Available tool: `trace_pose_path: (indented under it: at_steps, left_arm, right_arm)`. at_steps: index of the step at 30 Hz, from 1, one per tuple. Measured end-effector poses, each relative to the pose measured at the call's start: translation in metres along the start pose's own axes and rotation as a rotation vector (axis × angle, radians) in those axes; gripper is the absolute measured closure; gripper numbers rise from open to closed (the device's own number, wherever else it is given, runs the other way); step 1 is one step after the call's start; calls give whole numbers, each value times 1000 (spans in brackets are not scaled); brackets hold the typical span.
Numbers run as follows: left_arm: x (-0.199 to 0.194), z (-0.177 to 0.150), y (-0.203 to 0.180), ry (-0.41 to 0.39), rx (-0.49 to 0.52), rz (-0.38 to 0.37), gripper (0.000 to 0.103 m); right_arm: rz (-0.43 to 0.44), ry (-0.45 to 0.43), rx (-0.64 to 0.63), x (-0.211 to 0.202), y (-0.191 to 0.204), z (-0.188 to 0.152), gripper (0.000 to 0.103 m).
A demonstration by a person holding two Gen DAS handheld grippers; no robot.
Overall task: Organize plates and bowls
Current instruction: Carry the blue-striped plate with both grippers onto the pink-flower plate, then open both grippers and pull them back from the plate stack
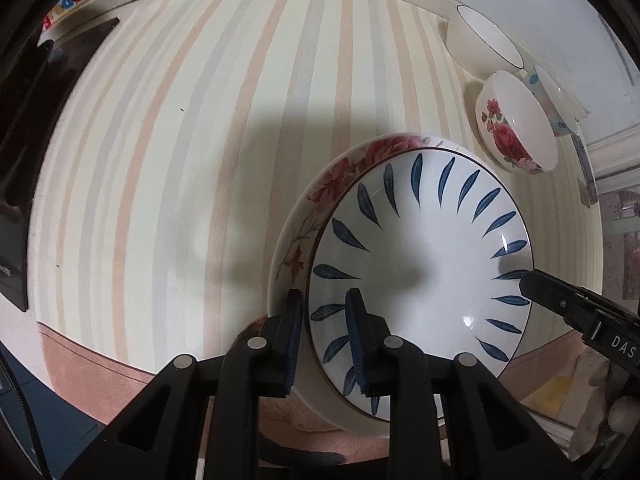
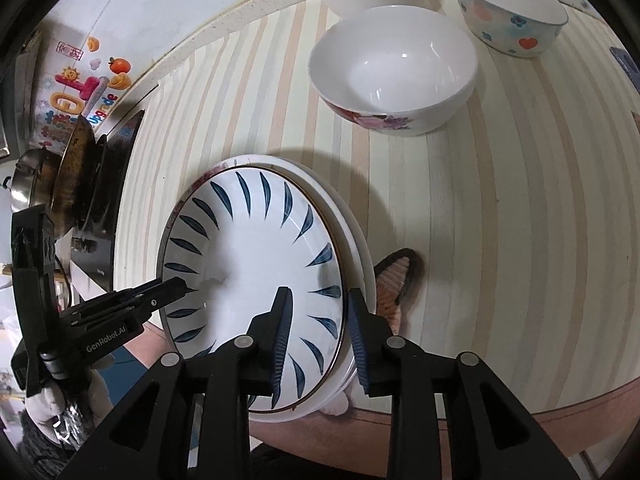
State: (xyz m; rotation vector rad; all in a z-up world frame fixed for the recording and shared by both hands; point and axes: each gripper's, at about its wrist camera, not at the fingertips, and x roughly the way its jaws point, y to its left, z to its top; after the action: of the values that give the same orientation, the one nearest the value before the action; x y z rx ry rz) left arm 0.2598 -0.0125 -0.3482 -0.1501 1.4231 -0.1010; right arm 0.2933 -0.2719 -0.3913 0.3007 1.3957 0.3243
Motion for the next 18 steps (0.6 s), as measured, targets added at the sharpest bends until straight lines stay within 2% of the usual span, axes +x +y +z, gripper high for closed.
trace_pose_path:
  at_steps: [4,10,18]
  left_arm:
    - [-10,-6,-4,-25,8,47,83]
    - [-47,-28,-16,-121,42,99,83]
    - [-118,-73,-31,-258,95,92,83]
  right_arm:
    - [-16,-15,-6,-7,5,-4,66]
    - [-57,-73,-32,-40,21,-18,59]
    - [-69,-185,-105,-111,60,-66,50]
